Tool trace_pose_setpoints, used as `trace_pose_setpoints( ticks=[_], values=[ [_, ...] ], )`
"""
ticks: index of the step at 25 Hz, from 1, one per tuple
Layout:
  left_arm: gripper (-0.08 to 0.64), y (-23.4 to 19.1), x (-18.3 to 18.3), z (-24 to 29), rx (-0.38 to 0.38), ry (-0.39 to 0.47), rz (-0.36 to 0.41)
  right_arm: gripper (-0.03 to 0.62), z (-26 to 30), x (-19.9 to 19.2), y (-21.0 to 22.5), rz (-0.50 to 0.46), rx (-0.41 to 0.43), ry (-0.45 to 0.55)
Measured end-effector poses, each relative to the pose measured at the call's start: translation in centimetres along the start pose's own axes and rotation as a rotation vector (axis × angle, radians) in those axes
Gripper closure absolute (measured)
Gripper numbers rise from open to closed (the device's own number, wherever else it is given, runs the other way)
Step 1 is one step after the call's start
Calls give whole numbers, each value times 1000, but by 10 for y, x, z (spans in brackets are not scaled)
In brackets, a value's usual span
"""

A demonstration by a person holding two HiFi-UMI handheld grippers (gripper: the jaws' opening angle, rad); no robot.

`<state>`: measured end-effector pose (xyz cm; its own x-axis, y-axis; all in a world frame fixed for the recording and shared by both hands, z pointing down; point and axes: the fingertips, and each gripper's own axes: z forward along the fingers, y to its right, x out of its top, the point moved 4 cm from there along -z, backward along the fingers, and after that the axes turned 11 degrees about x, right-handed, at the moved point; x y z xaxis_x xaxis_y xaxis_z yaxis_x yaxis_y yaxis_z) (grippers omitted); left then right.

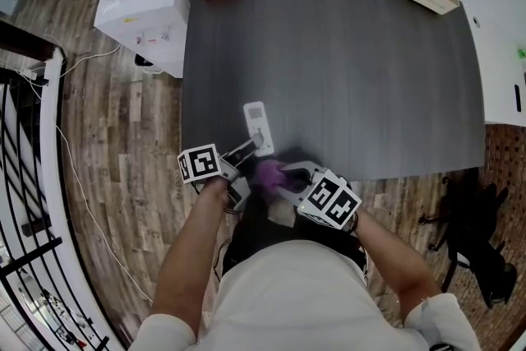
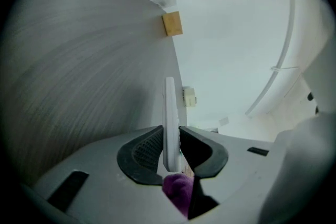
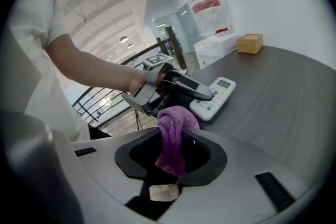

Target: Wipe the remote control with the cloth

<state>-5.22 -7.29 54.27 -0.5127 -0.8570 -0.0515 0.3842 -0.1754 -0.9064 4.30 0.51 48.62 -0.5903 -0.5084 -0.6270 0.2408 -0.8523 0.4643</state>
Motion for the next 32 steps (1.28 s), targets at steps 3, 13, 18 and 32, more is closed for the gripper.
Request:
trace_pose_setpoints(
  ticks=[3, 13, 18, 32],
  values=[
    [463, 10, -2, 2, 73, -47, 202, 483, -13, 10, 5, -39, -34, 4],
    [462, 28, -28, 17, 619, -130, 1394, 483, -31, 69, 80, -305, -505, -174],
    [462, 19, -40, 14, 668, -42, 1576, 483, -21, 50, 87, -218, -501, -207],
    [453, 26, -34, 2, 671, 49, 1687, 483, -50, 47, 100, -136, -590, -161]
  ],
)
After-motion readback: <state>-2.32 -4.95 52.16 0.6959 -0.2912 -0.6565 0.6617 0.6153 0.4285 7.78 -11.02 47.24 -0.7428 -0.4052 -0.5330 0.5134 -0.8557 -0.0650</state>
